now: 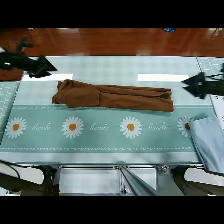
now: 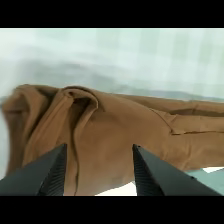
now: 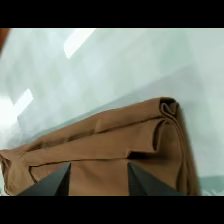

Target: Fold the shirts.

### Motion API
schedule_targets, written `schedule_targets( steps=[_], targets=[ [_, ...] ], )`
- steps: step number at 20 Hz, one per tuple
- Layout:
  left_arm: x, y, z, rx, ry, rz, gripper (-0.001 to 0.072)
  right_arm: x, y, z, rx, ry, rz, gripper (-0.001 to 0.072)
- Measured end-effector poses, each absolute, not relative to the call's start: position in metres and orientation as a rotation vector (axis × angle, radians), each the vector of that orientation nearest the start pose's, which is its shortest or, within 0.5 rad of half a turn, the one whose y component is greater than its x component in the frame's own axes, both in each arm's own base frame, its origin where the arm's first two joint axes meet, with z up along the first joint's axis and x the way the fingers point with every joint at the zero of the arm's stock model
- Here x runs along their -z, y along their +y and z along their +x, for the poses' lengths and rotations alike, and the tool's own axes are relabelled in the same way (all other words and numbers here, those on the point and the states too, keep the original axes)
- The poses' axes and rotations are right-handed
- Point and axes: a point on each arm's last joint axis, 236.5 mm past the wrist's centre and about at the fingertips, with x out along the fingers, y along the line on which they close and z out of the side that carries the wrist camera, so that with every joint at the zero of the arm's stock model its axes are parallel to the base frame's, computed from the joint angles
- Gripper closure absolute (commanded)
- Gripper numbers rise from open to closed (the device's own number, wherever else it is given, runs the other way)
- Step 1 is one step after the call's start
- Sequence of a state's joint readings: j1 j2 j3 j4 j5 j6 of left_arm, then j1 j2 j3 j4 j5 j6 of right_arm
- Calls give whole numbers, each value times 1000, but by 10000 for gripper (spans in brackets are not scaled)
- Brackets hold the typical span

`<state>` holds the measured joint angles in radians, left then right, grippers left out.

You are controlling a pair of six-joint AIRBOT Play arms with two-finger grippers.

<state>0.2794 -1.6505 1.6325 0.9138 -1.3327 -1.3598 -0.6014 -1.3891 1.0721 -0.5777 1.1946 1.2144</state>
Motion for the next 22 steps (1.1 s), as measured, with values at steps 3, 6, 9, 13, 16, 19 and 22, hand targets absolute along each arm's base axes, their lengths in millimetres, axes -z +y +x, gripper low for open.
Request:
schedule_targets(
  steps=[3,6,9,13,16,19,22],
  targets=[
    [-99,-13,454,296,1015,-463,200,-49,-101,380,-67,919,942,301],
    [-109,-42,411,291,904,-390,201,-21,-117,347,56,947,945,300],
    [-90,-74,371,330,878,-334,201,23,-108,332,82,1031,1008,300],
    [-69,-106,345,400,891,-287,201,63,-74,343,9,1118,1109,300],
    [-65,-120,341,430,885,-295,201,80,-48,365,-60,1160,1129,300],
    [-62,-126,340,441,888,-308,201,90,-27,388,-110,1197,1123,300],
    [-60,-129,340,446,891,-318,201,94,-6,405,-153,1231,1115,301]
  ],
)
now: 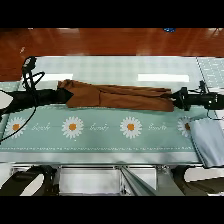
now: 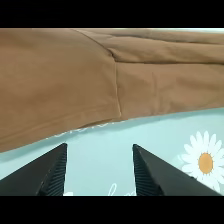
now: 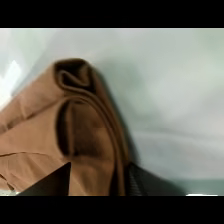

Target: Fold the shirts.

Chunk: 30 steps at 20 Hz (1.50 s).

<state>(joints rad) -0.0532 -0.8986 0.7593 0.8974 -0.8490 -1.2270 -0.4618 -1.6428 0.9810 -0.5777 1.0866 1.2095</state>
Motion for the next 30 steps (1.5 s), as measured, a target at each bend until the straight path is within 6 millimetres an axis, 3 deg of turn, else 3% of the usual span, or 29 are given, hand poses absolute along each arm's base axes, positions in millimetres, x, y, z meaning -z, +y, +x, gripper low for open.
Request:
schedule_targets(
  steps=[1,2,3,6,7,8,11,14,18,23,26,30],
  targets=[
    [-60,-129,341,445,889,-320,201,95,2,409,-166,1243,1110,328],
    [-59,-130,341,446,892,-321,201,97,9,412,-179,1255,1102,461],
    [-59,-130,341,447,892,-322,202,99,15,414,-186,1266,1081,667],
    [-59,-131,341,449,892,-329,232,91,30,422,-242,1266,1024,673],
    [-60,-132,341,451,892,-336,430,83,33,422,-268,1264,1000,672],
    [-61,-134,341,454,891,-346,686,73,33,423,-285,1250,979,672],
    [-65,-142,342,474,882,-379,694,31,28,416,-324,1203,855,672],
    [-64,-165,344,515,872,-395,694,-22,23,396,-331,1146,693,672],
    [-61,-232,351,623,869,-372,694,-88,19,345,-262,1054,526,672],
    [-51,-350,355,827,948,-299,695,-135,36,274,-208,950,472,672],
    [-30,-417,339,940,1056,-270,695,-153,49,244,-203,897,474,672],
    [4,-478,300,1041,1232,-242,695,-169,66,220,-231,847,489,672]
  ],
)
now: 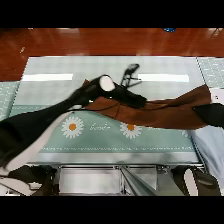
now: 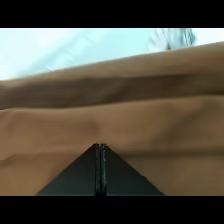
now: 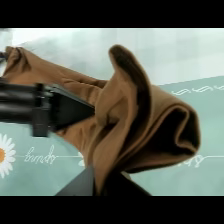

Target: Fold the shirts.

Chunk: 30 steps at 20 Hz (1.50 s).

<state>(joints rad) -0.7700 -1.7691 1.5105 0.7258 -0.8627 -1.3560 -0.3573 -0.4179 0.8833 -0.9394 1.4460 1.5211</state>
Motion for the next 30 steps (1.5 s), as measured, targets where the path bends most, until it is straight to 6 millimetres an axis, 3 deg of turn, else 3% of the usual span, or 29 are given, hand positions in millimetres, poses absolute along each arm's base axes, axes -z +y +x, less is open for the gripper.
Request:
schedule_targets(
  steps=[5,8,10,13,16,18,21,24,27,30],
  targets=[
    [32,-519,230,1138,1406,-180,694,-176,74,213,-250,822,508,672],
    [28,-525,232,1142,1410,-205,694,-178,75,213,-253,814,514,672],
    [16,-513,256,1113,1388,-243,694,-178,76,213,-255,816,521,672],
    [-12,-469,305,1047,1330,-269,694,-177,78,218,-267,830,546,672],
    [-45,-396,351,933,1232,-277,694,-182,87,236,-331,820,607,672],
    [-66,-345,363,866,1172,-282,694,-184,98,255,-391,811,637,672],
    [-87,-275,365,764,1091,-299,694,-172,132,288,-495,847,664,673],
    [-97,-225,349,682,1038,-327,694,-147,189,320,-597,924,654,672],
    [-97,-196,332,628,1009,-346,694,-115,248,354,-667,1003,616,672],
    [-90,-185,320,604,1011,-358,694,-83,294,382,-708,1081,604,672]
  ],
)
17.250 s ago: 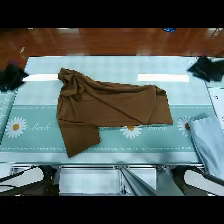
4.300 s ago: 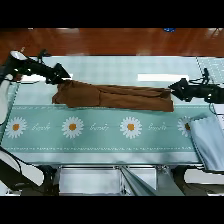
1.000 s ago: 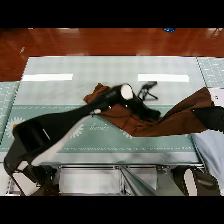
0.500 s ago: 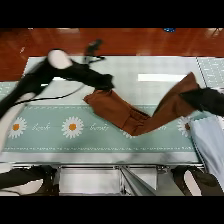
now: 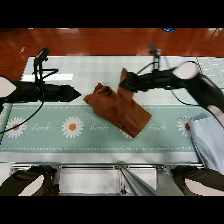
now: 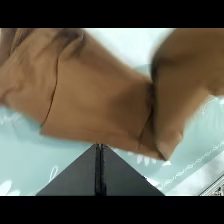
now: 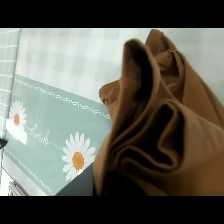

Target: Fold the shirts.

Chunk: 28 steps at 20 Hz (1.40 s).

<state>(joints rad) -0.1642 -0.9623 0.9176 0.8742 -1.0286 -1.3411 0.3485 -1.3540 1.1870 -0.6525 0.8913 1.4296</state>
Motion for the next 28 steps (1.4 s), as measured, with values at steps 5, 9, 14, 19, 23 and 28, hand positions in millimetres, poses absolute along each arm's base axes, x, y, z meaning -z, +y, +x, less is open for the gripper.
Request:
schedule_targets(
  steps=[5,9,14,19,23,28],
  targets=[
    [-75,-178,311,580,1030,-370,694,-46,349,409,-761,1158,606,672],
    [-67,-176,309,569,1039,-376,694,-23,372,421,-762,1190,625,331],
    [-66,-175,311,560,1032,-379,694,-16,381,423,-781,1215,665,306],
    [-97,-141,336,490,912,-375,694,-81,316,421,-826,1191,640,306],
    [-151,-100,338,401,768,-402,694,-155,184,407,-598,1035,432,306],
    [-169,-100,305,407,715,-398,694,-119,38,316,-115,1021,375,306]
  ],
)
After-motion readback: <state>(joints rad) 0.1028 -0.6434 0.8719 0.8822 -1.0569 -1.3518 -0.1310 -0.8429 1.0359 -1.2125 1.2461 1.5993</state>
